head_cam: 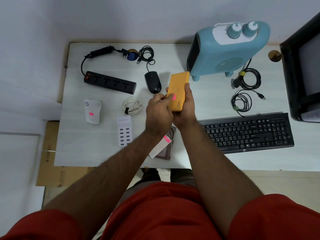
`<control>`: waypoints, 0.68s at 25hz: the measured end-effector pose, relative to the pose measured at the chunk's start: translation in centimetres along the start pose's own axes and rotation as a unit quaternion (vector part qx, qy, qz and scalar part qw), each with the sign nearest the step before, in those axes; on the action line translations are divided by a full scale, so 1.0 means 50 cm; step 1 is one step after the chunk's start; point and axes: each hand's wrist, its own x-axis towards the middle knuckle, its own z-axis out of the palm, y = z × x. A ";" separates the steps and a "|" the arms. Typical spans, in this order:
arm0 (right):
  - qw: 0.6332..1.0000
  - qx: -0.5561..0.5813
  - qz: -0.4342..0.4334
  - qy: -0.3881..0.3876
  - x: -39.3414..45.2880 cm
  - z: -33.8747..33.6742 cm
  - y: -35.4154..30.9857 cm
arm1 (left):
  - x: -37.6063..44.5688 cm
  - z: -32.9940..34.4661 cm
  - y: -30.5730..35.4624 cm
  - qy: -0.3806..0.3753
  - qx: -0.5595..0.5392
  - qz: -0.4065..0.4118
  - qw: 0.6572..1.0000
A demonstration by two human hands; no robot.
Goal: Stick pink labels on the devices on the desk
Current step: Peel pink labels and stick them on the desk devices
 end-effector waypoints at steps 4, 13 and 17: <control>1.000 0.015 0.003 0.017 -0.004 -0.004 0.005 | -0.014 0.000 -0.001 -0.003 -0.004 -0.011 1.000; 0.995 -0.014 -0.006 0.098 0.011 -0.070 -0.003 | -0.021 0.035 0.001 -0.029 -0.021 -0.054 0.998; 0.984 -0.088 0.007 0.156 0.026 -0.102 -0.012 | -0.004 0.074 -0.008 -0.055 -0.029 -0.128 0.990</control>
